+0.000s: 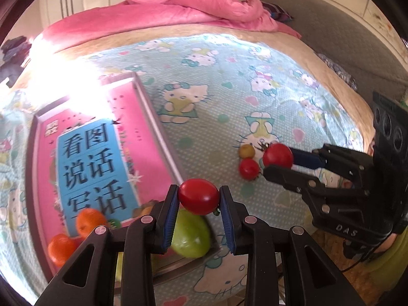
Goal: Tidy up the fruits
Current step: 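Carry the tomato with the left tool while the right tool carries its tomato to the workbook, then lower and release the tomato with the left tool while the right tool releases its tomato, then move both open tools back toward the last tomato and yellow fruit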
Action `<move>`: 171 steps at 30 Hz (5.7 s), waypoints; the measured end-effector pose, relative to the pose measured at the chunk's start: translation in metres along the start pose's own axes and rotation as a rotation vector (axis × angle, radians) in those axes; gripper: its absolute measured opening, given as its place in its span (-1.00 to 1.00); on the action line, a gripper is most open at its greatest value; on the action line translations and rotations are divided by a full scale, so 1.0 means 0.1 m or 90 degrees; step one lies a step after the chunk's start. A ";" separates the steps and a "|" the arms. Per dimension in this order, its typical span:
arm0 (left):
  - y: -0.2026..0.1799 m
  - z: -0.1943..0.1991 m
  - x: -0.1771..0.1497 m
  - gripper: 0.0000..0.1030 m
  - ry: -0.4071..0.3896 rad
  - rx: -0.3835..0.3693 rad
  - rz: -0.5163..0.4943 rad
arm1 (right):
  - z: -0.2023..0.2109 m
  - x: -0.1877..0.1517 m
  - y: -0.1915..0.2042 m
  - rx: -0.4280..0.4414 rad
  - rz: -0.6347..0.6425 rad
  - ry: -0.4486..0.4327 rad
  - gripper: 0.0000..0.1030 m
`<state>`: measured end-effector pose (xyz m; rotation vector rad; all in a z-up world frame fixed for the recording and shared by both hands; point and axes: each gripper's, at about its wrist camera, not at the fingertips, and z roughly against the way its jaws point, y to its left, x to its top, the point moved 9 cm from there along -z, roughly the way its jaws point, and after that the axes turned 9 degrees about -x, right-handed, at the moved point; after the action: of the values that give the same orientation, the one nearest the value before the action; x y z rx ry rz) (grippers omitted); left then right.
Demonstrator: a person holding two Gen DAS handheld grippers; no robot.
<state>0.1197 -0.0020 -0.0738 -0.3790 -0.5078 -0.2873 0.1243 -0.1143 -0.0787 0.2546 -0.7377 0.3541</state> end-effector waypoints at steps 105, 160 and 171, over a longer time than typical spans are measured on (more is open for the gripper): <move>1.61 0.26 -0.34 -0.29 -0.004 0.158 0.207 | -0.65 0.14 1.42 0.077 0.098 0.091 -0.29; 0.20 0.25 0.04 0.31 -0.054 0.062 0.080 | 0.10 0.28 -0.49 -0.044 -0.098 0.010 0.10; -0.36 -0.24 0.15 0.31 -0.005 0.020 -0.004 | -0.01 0.17 -0.65 -0.046 -0.120 0.045 0.10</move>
<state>0.1292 -0.0467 -0.0758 -0.3479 -0.5207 -0.2828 0.1627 -0.1698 -0.0743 0.2396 -0.6495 0.1571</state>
